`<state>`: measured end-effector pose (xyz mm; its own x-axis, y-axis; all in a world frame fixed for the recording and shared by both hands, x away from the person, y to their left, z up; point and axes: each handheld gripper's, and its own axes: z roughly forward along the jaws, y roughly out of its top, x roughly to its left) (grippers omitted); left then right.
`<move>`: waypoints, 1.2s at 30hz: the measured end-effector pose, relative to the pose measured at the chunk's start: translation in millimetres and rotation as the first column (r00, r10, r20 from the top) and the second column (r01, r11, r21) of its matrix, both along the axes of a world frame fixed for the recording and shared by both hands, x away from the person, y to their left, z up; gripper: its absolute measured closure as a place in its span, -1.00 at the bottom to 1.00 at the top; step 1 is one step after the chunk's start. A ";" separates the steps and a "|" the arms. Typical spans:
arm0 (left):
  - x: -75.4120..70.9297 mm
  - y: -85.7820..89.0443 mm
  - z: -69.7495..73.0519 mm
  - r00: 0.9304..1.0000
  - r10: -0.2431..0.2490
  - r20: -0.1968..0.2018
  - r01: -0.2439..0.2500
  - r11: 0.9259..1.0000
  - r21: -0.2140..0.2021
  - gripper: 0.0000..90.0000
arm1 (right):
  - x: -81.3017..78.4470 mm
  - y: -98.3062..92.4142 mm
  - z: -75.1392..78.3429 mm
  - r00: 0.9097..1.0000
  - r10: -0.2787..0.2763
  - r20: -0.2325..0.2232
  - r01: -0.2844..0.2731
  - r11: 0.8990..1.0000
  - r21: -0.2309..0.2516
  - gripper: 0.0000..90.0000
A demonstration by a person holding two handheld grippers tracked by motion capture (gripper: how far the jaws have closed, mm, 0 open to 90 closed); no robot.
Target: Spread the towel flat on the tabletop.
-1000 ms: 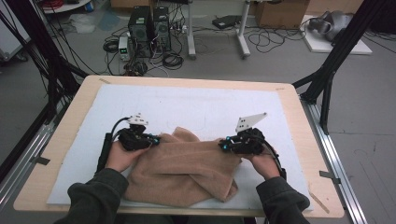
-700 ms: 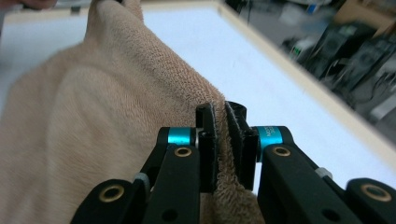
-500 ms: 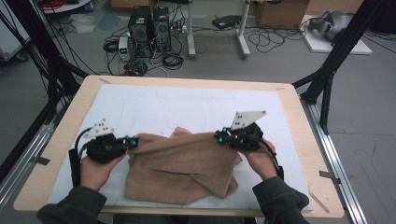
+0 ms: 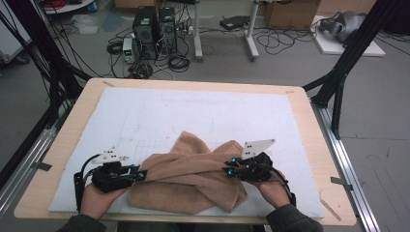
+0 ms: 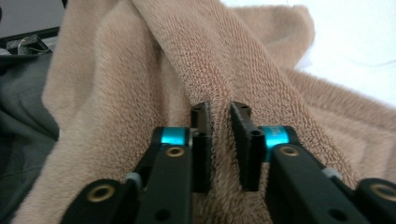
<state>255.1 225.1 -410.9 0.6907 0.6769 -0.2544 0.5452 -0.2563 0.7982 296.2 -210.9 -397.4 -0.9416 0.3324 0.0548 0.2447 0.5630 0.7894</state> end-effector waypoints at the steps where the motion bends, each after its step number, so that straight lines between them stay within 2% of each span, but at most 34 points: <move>1: 1.8 0.0 5.6 1.000 -0.003 0.010 0.003 1.000 -0.003 0.40 | 0.4 -1.2 5.1 1.000 0.004 0.003 -0.004 1.000 0.014 0.57; 3: 6.5 -1.5 17.2 0.999 -0.015 0.031 0.015 1.000 -0.016 0.31 | 1.1 -3.5 16.4 0.999 -0.003 0.039 0.002 1.000 0.019 0.51; 4: 9.8 -3.0 22.6 0.999 -0.022 0.045 0.022 1.000 -0.017 0.31 | 1.1 -3.5 16.4 0.999 -0.003 0.039 0.002 1.000 0.019 0.51; 5: 18.3 -8.5 32.5 0.997 -0.027 0.071 0.028 1.000 -0.009 0.20 | 4.1 -5.7 25.5 0.999 -0.011 0.048 0.010 1.000 0.023 0.41; 6: 22.7 -11.9 37.1 0.996 -0.025 0.087 0.024 1.000 0.007 0.17 | 6.8 -7.0 28.6 0.998 -0.019 0.052 0.018 0.999 0.026 0.39; 10: 36.8 -21.7 48.6 0.993 -0.028 0.115 0.027 1.000 0.010 0.13 | 15.3 -9.4 33.0 0.998 -0.032 0.050 0.031 0.999 0.023 0.31; 11: 41.7 -25.1 51.2 0.992 -0.030 0.125 0.028 1.000 0.014 0.09 | 21.1 -8.3 30.0 0.999 -0.028 0.016 0.027 1.000 0.010 0.25; 12: 47.5 -29.0 52.0 0.992 -0.039 0.119 0.037 0.999 0.019 0.08 | 24.1 -7.1 26.7 1.000 -0.025 0.003 0.025 1.000 0.002 0.21; 13: 54.4 -33.1 50.7 0.993 -0.057 0.104 0.053 0.998 0.033 0.08 | 24.1 -7.1 26.7 1.000 -0.025 0.003 0.025 1.000 0.002 0.21; 14: 61.1 -37.3 47.7 0.994 -0.062 0.095 0.055 0.996 0.069 0.08 | 26.8 -5.7 22.7 1.000 -0.024 -0.018 0.024 1.000 -0.004 0.20; 15: 67.8 -40.7 43.1 0.995 -0.066 0.075 0.060 0.995 0.084 0.01 | 30.5 -3.3 14.4 0.999 -0.024 -0.049 0.023 0.999 -0.023 0.18; 16: 72.4 -42.9 39.0 0.996 -0.075 0.056 0.070 0.994 0.087 0.01 | 30.5 -3.3 14.4 0.999 -0.024 -0.049 0.023 0.999 -0.023 0.18; 18: 81.5 -50.1 27.2 0.995 -0.101 0.011 0.099 0.983 0.158 -0.04 | 28.2 -1.2 2.8 0.997 0.002 -0.079 -0.003 1.000 -0.021 0.23; 19: 87.8 -55.3 14.6 0.990 -0.129 -0.050 0.137 0.971 0.197 -0.06 | 27.0 -1.2 -1.3 0.995 0.015 -0.095 -0.018 1.000 -0.025 0.31; 20: 87.8 -55.3 14.6 0.990 -0.129 -0.050 0.137 0.971 0.197 -0.04 | 27.0 -1.2 -1.3 0.995 0.015 -0.095 -0.018 1.000 -0.025 0.31; 21: 90.2 -57.4 8.6 0.987 -0.136 -0.086 0.152 0.962 0.225 0.08 | 23.9 -1.2 -8.9 0.992 0.042 -0.120 -0.045 0.999 -0.025 0.49; 22: 92.2 -58.3 2.9 0.979 -0.161 -0.124 0.187 0.952 0.240 0.08 | 23.9 -1.2 -8.9 0.992 0.042 -0.120 -0.045 0.999 -0.025 0.49; 23: 92.9 -58.5 -1.5 0.969 -0.193 -0.151 0.226 0.944 0.242 0.46 | 22.7 -1.2 -11.6 0.990 0.057 -0.133 -0.061 0.998 -0.027 0.59; 24: 93.0 -59.2 -3.7 0.967 -0.202 -0.156 0.235 0.941 0.241 0.82 | 22.5 -1.5 -12.4 0.987 0.072 -0.143 -0.076 0.997 -0.024 0.72; 26: 92.7 -59.1 -1.6 0.969 -0.205 -0.140 0.233 0.944 0.234 0.85 | 23.6 -2.1 -10.6 0.987 0.072 -0.142 -0.076 0.997 -0.022 0.76; 27: 92.1 -57.3 1.9 0.976 -0.182 -0.120 0.205 0.955 0.215 0.86 | 29.8 -2.8 -2.6 0.993 0.054 -0.103 -0.058 0.998 -0.030 0.80; 28: 92.6 -54.4 4.8 0.980 -0.171 -0.104 0.189 0.961 0.200 0.86 | 29.8 -2.8 -2.6 0.993 0.054 -0.103 -0.058 0.998 -0.030 0.80; 30: 93.3 -43.5 14.9 0.994 -0.098 -0.044 0.103 0.986 0.133 0.87 | 42.2 -1.2 14.9 0.999 0.004 -0.048 -0.006 0.999 -0.035 0.83; 31: 94.2 -37.2 21.2 0.998 -0.059 -0.013 0.060 0.993 0.103 0.87 | 48.2 -0.2 23.7 1.000 -0.021 -0.017 0.021 0.999 -0.028 0.84; 32: 94.0 -26.5 35.7 0.997 0.039 0.064 -0.041 0.999 0.020 0.87 | 54.2 1.5 33.7 0.999 -0.044 0.013 0.044 0.999 -0.012 0.84; 33: 93.7 -21.2 44.6 0.992 0.079 0.102 -0.078 0.997 -0.017 0.87 | 59.5 3.9 45.0 0.996 -0.067 0.051 0.067 0.998 0.001 0.84; 34: 93.7 -21.2 44.6 0.992 0.079 0.102 -0.078 0.997 -0.017 0.87 | 63.7 6.8 56.8 0.992 -0.090 0.090 0.089 0.996 0.008 0.84; 36: 91.3 -13.4 63.6 0.969 0.165 0.185 -0.151 0.984 -0.091 0.86 | 70.0 12.4 79.4 0.978 -0.121 0.171 0.118 0.993 0.031 0.84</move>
